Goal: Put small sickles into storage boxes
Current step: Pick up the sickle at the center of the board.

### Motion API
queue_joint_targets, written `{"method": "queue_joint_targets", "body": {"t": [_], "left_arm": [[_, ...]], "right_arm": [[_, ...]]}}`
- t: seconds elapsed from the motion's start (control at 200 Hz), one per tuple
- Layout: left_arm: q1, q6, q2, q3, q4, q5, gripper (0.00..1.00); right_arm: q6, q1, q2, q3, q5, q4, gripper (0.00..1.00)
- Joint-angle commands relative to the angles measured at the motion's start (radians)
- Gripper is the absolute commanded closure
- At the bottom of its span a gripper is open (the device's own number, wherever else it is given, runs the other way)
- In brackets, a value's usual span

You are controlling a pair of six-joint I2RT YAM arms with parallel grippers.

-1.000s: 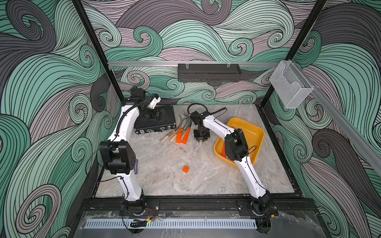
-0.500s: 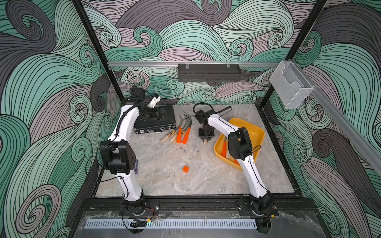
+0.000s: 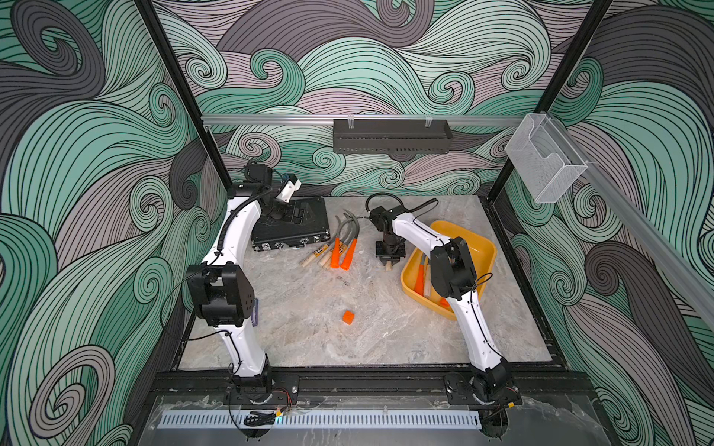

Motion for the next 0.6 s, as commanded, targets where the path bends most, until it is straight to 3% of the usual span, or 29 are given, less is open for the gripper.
{"method": "queue_joint_targets", "body": {"t": [0.0,0.595], "left_arm": [[0.0,-0.01,-0.009,0.02,0.007,0.023,0.02],[0.0,-0.016,-0.033,0.003,0.021,0.028,0.01]], "right_arm": [[-0.008,-0.019,-0.048,-0.002,-0.005,-0.029,1.0],[-0.006,-0.08,-0.155,0.035,-0.172,-0.029,1.0]]}}
